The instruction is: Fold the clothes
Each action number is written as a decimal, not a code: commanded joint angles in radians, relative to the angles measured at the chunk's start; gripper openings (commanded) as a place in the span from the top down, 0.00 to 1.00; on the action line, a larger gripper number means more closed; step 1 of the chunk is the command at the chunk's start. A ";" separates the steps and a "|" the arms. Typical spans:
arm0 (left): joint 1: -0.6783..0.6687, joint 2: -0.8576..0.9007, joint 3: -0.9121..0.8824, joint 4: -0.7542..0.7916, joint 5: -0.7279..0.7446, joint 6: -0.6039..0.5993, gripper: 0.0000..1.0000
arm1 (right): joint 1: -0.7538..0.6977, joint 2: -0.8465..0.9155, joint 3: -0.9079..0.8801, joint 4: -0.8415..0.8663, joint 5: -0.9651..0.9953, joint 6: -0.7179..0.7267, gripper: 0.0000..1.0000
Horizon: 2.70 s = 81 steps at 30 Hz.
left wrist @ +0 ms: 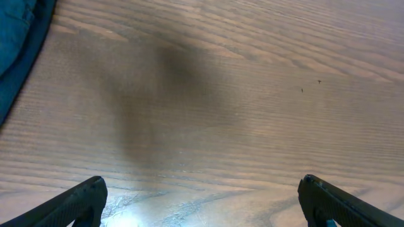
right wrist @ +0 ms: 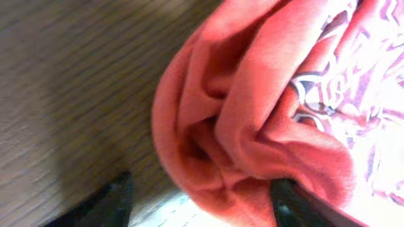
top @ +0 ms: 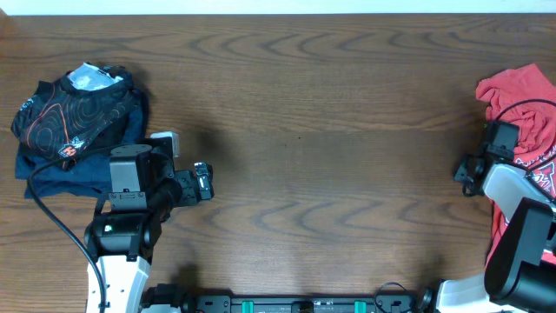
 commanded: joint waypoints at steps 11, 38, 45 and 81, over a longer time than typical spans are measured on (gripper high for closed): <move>0.006 -0.001 0.024 0.001 0.013 -0.005 0.02 | -0.011 0.041 0.029 -0.002 -0.363 -0.060 0.99; 0.006 0.002 0.023 0.079 0.053 -0.006 0.05 | 0.634 0.003 0.170 0.512 -0.370 0.132 0.12; -0.042 0.077 0.023 0.078 0.197 -0.006 0.20 | 0.431 -0.165 0.170 0.055 -0.291 0.033 0.01; -0.533 0.755 0.029 0.806 0.169 -0.494 0.94 | 0.125 -0.301 0.170 -0.336 -0.289 -0.013 0.16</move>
